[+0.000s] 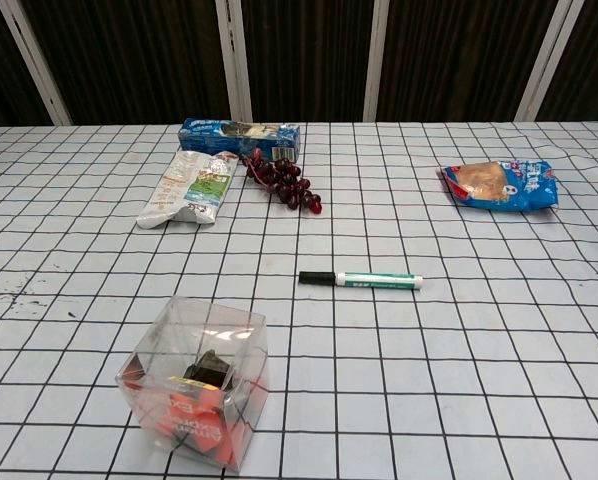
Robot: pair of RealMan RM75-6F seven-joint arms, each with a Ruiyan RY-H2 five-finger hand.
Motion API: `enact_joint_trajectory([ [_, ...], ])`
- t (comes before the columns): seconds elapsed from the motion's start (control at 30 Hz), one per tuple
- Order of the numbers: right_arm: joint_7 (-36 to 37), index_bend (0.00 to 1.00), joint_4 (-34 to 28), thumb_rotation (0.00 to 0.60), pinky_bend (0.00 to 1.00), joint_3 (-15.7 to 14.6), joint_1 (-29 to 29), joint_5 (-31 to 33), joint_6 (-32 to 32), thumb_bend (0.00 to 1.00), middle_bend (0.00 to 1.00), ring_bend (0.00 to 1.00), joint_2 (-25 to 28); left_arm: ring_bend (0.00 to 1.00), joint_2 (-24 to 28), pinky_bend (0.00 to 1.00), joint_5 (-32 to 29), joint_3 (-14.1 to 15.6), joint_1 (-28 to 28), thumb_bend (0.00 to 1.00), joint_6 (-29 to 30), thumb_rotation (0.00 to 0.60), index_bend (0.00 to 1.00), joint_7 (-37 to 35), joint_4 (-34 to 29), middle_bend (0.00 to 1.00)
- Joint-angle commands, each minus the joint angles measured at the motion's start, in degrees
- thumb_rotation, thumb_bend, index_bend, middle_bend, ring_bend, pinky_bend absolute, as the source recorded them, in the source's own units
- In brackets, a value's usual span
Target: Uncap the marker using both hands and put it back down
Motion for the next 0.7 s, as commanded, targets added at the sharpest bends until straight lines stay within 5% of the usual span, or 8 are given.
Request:
enact_joint_trajectory([
  [0.03,-0.3,0.06,-0.2,0.6,0.0,-0.1,-0.1,-0.2,0.1,0.3,0.0,0.02,0.1,0.0,0.0,0.0,0.0,0.0,0.1,0.49,0.0,0.6,0.01,-0.2,0.2,0.0],
  [0.7,-4.4,0.18,-2.6,0.6,0.0,0.1,1.1,-0.3,-0.3,0.3,0.0,0.02,-1.6,0.0,-0.7,0.0,0.4,0.5,0.7,0.49,0.5,0.6,0.01,-1.6,2.3,0.0],
])
